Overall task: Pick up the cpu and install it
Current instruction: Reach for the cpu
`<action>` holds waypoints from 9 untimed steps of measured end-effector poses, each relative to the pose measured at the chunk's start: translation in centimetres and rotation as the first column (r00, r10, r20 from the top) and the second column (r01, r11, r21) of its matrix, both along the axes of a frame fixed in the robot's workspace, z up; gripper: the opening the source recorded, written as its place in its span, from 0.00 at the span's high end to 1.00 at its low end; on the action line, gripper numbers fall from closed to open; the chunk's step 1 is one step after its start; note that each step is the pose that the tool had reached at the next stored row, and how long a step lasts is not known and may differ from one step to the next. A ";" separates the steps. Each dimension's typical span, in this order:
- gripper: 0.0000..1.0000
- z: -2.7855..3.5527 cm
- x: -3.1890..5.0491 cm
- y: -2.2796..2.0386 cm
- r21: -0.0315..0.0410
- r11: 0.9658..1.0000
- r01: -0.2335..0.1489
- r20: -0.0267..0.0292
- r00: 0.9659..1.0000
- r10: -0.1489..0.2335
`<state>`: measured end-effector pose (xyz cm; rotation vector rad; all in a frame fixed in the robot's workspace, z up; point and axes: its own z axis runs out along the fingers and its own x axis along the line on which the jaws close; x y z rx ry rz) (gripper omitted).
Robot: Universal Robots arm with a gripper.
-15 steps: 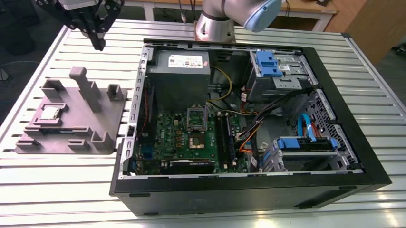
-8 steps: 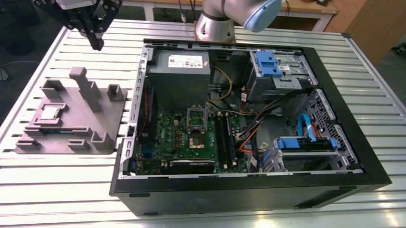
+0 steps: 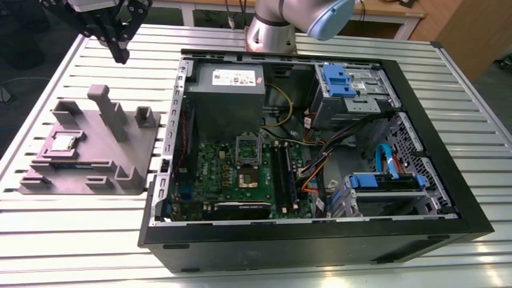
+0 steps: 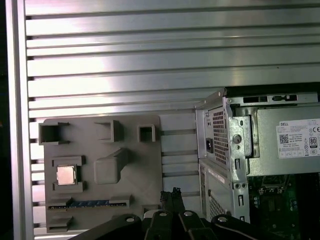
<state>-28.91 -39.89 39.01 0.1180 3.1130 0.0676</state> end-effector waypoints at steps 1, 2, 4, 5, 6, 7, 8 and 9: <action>0.89 0.00 -0.03 0.00 0.000 1.000 0.000 0.000 1.000 0.000; 0.89 0.00 -0.06 0.00 0.000 1.000 0.000 0.000 1.000 0.000; 0.89 0.00 -0.12 0.00 0.000 1.000 0.000 0.000 1.000 0.000; 0.89 0.00 -0.15 0.00 0.000 1.000 0.000 0.000 1.000 0.000; 0.89 0.00 -0.18 0.00 0.000 1.000 0.000 0.000 1.000 0.000; 0.89 -0.01 -0.20 0.00 0.000 1.000 0.000 0.000 1.000 0.000; 0.89 -0.01 -0.23 0.00 0.000 1.000 0.000 0.000 1.000 0.000; 0.89 0.00 -0.26 0.00 0.000 1.000 0.000 0.000 1.000 0.000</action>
